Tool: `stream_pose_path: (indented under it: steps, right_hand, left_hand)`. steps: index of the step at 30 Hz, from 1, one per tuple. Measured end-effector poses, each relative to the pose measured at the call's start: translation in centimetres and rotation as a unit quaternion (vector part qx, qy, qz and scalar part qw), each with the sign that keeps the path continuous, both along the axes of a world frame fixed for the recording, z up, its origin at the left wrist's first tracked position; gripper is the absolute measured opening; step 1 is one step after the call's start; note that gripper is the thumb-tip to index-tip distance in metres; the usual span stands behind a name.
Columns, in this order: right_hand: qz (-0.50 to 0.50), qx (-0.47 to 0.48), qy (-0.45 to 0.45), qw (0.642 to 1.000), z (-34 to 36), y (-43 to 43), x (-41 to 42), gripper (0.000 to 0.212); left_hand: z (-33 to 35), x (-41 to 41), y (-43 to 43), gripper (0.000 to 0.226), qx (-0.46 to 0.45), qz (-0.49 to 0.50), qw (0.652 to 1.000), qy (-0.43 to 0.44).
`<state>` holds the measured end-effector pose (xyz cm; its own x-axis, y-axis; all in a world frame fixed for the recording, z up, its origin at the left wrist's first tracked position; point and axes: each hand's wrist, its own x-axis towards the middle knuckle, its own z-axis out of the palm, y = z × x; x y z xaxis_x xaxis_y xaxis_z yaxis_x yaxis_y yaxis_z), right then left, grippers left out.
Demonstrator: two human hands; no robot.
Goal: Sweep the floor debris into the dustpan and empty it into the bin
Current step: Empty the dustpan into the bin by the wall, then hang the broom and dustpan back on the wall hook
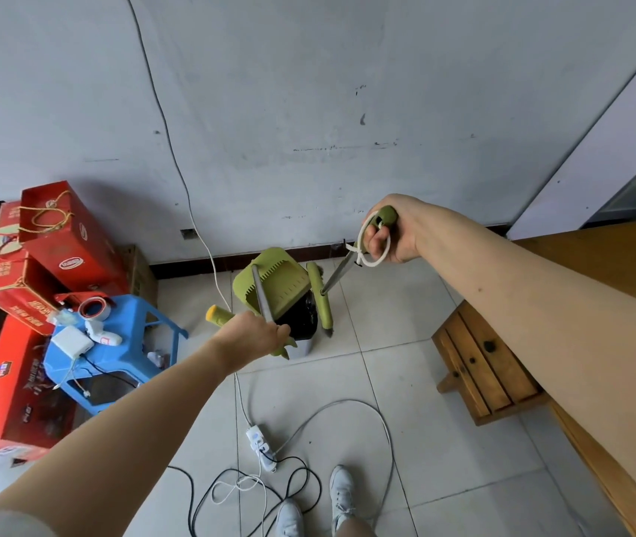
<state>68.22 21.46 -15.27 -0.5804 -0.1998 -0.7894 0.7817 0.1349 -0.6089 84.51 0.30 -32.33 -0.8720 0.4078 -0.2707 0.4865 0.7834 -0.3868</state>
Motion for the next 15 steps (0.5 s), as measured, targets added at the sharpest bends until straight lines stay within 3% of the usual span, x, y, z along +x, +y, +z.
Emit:
stream_pose_path:
  steps: [5,10,15]
  right_hand:
    - [-0.017,0.005,0.018,1.000,1.8,-1.9,0.3,0.023]
    - [0.045,0.001,0.055,0.997,5.2,-4.5,1.2,0.016]
    - [0.125,-0.056,0.122,0.983,10.3,-7.8,1.8,0.036]
  left_hand:
    - [3.6,-0.8,-2.8,0.023,0.048,0.104,0.991,0.075]
    - [8.8,-2.5,-5.2,0.032,0.173,0.176,0.946,0.209]
    - [13.5,-4.8,-6.3,0.032,0.207,0.185,0.921,0.274]
